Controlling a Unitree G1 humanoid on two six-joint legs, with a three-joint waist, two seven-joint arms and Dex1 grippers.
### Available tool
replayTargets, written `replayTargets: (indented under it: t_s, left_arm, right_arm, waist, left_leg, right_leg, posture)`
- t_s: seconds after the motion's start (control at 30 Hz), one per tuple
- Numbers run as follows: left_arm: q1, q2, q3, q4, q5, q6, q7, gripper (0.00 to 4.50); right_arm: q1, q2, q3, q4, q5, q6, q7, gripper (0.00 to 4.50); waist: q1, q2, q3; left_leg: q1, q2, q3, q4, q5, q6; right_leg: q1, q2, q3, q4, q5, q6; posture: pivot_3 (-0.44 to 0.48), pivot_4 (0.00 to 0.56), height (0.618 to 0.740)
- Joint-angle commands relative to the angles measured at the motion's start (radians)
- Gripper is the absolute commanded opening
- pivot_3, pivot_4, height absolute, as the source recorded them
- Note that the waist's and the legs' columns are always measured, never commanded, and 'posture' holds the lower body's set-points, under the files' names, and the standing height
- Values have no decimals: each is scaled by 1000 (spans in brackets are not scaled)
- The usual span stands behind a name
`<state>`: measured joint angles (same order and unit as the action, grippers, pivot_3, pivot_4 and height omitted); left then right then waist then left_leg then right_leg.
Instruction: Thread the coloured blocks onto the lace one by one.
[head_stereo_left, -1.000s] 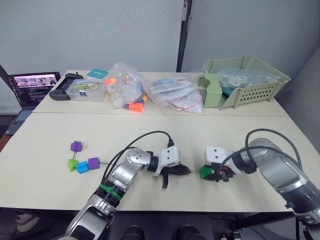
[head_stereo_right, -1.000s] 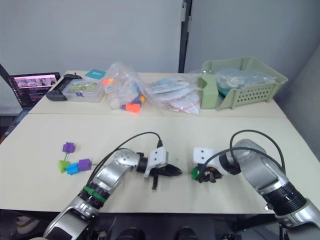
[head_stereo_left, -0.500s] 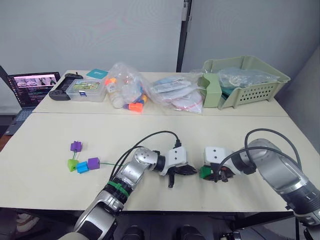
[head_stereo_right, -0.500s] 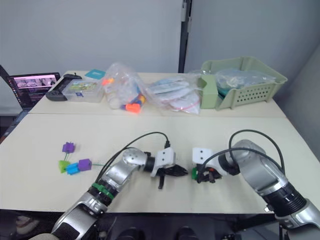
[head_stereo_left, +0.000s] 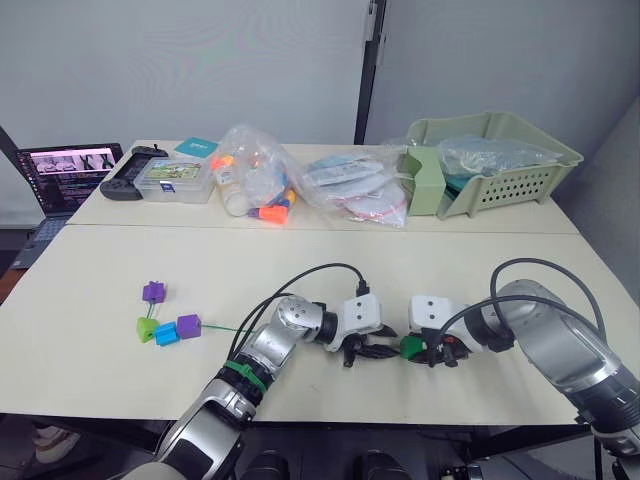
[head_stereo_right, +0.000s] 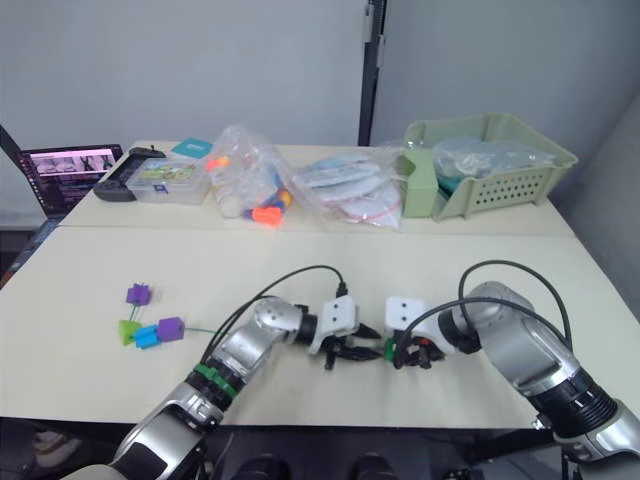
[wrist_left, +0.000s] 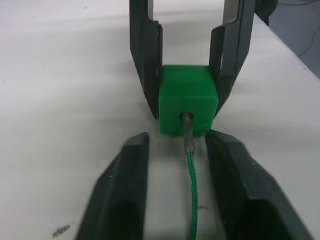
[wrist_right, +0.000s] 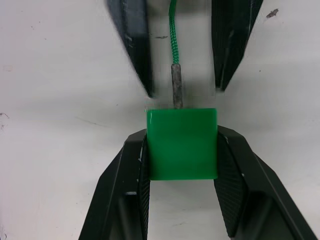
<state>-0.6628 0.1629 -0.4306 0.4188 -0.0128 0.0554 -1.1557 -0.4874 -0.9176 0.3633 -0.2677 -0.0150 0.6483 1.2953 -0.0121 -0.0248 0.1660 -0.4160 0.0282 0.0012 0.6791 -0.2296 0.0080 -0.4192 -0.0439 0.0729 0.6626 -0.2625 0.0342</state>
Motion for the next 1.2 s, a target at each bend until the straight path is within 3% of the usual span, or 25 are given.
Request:
replayTargets:
  t_s: [0.03, 0.27, 0.5, 1.2]
  left_arm:
    - [-4, 30, 6, -57, -2, 9, -11, 1983]
    - [3, 65, 6, -43, 17, -2, 21, 1983]
    - [8, 61, 1, -55, -1, 10, 2, 0]
    - [-80, -96, -8, 104, 10, -49, 7, 0]
  right_arm:
    - [-3, 2, 17, 1, 7, -1, 4, 1200]
    - [-18, 18, 28, 15, 5, -7, 0, 1200]
    - [-16, 19, 26, 8, 6, -5, -3, 1200]
    - [-16, 21, 20, -4, 12, 15, -11, 1200]
  waist:
    - [0, 0, 0]
    - [0, 0, 0]
    - [-2, 0, 0]
    - [-1, 0, 0]
  left_leg:
    - [0, 0, 0, 0, 0, 0]
    - [0, 0, 0, 0, 0, 0]
    - [1, 1, 0, 0, 0, 0]
    - [1, 0, 0, 1, 0, 0]
  right_leg:
    - [0, 0, 0, 0, 0, 0]
    - [0, 0, 0, 0, 0, 0]
    - [0, 1, 0, 0, 0, 0]
    - [1, 1, 0, 0, 0, 0]
  posture:
    - [0, 150, 737]
    - [0, 150, 737]
    - [0, 150, 737]
    - [0, 150, 737]
